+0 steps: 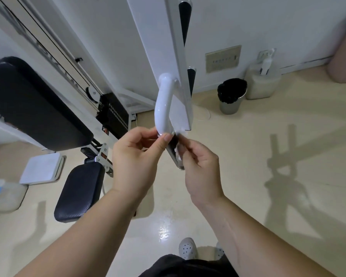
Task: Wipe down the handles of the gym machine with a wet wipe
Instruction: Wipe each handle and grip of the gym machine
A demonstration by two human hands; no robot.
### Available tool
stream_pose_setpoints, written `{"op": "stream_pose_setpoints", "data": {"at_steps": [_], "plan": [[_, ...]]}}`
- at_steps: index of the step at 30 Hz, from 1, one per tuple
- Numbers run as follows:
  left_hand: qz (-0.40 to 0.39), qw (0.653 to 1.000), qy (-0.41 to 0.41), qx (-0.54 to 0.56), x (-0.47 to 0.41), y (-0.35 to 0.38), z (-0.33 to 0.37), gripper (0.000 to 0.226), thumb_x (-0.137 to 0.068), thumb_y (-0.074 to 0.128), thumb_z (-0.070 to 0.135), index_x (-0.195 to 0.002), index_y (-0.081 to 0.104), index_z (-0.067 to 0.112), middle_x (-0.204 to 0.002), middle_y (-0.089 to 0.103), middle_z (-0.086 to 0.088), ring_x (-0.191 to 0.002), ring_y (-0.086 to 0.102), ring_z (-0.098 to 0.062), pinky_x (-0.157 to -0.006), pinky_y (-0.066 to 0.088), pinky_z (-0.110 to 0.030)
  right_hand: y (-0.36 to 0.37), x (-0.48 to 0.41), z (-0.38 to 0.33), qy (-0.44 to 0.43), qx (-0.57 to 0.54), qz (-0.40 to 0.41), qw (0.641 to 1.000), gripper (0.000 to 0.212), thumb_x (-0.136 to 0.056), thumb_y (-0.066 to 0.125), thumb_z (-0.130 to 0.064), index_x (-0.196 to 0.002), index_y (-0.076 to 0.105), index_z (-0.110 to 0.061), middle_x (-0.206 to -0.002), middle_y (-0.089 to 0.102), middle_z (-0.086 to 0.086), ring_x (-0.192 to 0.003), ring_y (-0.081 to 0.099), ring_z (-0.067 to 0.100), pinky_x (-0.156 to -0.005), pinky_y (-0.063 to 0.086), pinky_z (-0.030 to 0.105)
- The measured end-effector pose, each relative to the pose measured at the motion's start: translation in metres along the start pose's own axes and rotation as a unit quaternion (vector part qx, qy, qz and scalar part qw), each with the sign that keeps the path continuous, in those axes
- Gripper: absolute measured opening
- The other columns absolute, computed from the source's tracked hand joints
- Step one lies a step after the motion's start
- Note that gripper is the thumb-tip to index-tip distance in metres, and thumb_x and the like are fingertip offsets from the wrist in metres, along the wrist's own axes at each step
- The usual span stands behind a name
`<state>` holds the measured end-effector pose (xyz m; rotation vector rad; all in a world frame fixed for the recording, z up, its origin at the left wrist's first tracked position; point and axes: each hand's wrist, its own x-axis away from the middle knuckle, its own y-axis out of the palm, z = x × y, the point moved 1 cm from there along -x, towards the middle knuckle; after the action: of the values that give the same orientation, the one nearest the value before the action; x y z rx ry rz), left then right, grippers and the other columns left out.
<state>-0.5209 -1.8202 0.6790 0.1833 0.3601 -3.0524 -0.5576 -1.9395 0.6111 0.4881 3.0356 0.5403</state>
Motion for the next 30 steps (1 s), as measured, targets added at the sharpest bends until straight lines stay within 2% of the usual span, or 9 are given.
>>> {"op": "stream_pose_setpoints", "data": {"at_steps": [2, 4, 9, 14, 18, 21, 24, 27, 30], "plan": [[-0.016, 1.000, -0.002, 0.024, -0.004, -0.003, -0.002, 0.016, -0.078, 0.085, 0.023, -0.088, 0.076, 0.015, -0.089, 0.077, -0.012, -0.090, 0.073, -0.041, -0.085, 0.059, -0.060, 0.012, 0.000, -0.013, -0.048, -0.004, -0.011, 0.999, 0.042, -0.101, 0.056, 0.001, -0.126, 0.063, -0.032, -0.113, 0.076, -0.009, -0.111, 0.069, 0.005, -0.096, 0.055, 0.023], [-0.032, 0.999, -0.004, 0.036, -0.007, -0.004, -0.003, 0.017, -0.077, 0.085, 0.025, -0.086, 0.074, 0.016, -0.090, 0.076, -0.012, -0.092, 0.073, -0.041, -0.087, 0.059, -0.060, 0.012, -0.001, -0.006, -0.048, -0.004, -0.011, 0.999, 0.052, -0.102, 0.056, -0.001, -0.134, 0.052, -0.042, -0.124, 0.074, -0.004, -0.115, 0.069, 0.007, -0.097, 0.055, 0.027], [-0.057, 0.997, -0.001, 0.042, -0.016, -0.011, -0.010, 0.024, -0.073, 0.086, 0.036, -0.083, 0.072, 0.020, -0.093, 0.077, -0.010, -0.094, 0.073, -0.039, -0.088, 0.058, -0.059, 0.006, -0.004, 0.017, 0.030, 0.048, 0.003, 0.998, 0.034, -0.104, 0.058, -0.018, -0.137, 0.064, -0.016, -0.129, 0.072, -0.001, -0.118, 0.066, 0.009, -0.103, 0.049, 0.032], [-0.071, 0.996, 0.011, 0.052, -0.019, -0.017, -0.013, 0.024, -0.072, 0.083, 0.039, -0.084, 0.072, 0.021, -0.090, 0.077, -0.010, -0.093, 0.073, -0.040, -0.088, 0.058, -0.061, 0.020, -0.006, 0.003, -0.050, 0.067, -0.013, 0.996, 0.039, -0.103, 0.054, -0.002, -0.141, 0.058, -0.011, -0.072, 0.068, -0.027, -0.066, 0.061, -0.005, -0.064, 0.046, 0.008], [-0.067, 0.997, 0.012, 0.042, -0.018, -0.015, -0.013, 0.016, -0.075, 0.083, 0.035, -0.081, 0.071, 0.026, -0.086, 0.076, -0.004, -0.090, 0.073, -0.035, -0.086, 0.059, -0.059, 0.022, 0.000, 0.012, -0.021, 0.081, 0.004, 0.996, 0.038, -0.103, 0.058, -0.018, -0.140, 0.060, -0.026, -0.089, 0.071, -0.012, -0.078, 0.060, -0.001, -0.073, 0.048, 0.016], [-0.057, 0.997, 0.016, 0.044, -0.018, -0.014, -0.013, 0.016, -0.073, 0.082, 0.040, -0.079, 0.070, 0.031, -0.085, 0.075, -0.001, -0.088, 0.072, -0.033, -0.085, 0.059, -0.058, 0.013, 0.004, 0.028, 0.027, 0.112, -0.005, 0.993, 0.038, -0.096, 0.061, -0.036, -0.132, 0.067, -0.028, -0.080, 0.065, -0.009, -0.074, 0.051, 0.011, -0.073, 0.042, 0.027], [-0.047, 0.998, 0.017, 0.047, -0.016, -0.012, -0.015, 0.014, -0.076, 0.082, 0.035, -0.080, 0.070, 0.029, -0.085, 0.075, -0.001, -0.087, 0.072, -0.032, -0.084, 0.058, -0.059, 0.011, -0.004, 0.012, -0.017, 0.138, -0.022, 0.990, 0.035, -0.101, 0.063, -0.025, -0.135, 0.065, -0.031, -0.088, 0.070, -0.016, -0.075, 0.057, 0.007, -0.072, 0.048, 0.025], [-0.029, 0.998, 0.005, 0.050, -0.012, -0.006, -0.017, 0.018, -0.075, 0.082, 0.039, -0.085, 0.071, 0.028, -0.086, 0.074, -0.003, -0.091, 0.071, -0.036, -0.086, 0.057, -0.060, 0.013, -0.013, -0.008, -0.080, 0.136, -0.037, 0.987, 0.041, -0.102, 0.062, -0.019, -0.138, 0.058, -0.039, -0.069, 0.054, -0.018, -0.064, 0.045, 0.008, -0.064, 0.045, 0.022], [0.003, 0.999, -0.002, 0.046, -0.004, 0.000, -0.015, 0.019, -0.076, 0.081, 0.041, -0.089, 0.073, 0.030, -0.089, 0.073, -0.005, -0.094, 0.070, -0.038, -0.088, 0.057, -0.061, -0.004, -0.019, 0.004, -0.018, 0.152, -0.087, 0.984, 0.042, -0.100, 0.063, -0.017, -0.138, 0.060, -0.034, -0.077, 0.066, -0.017, -0.068, 0.055, 0.004, -0.069, 0.048, 0.020]]}}
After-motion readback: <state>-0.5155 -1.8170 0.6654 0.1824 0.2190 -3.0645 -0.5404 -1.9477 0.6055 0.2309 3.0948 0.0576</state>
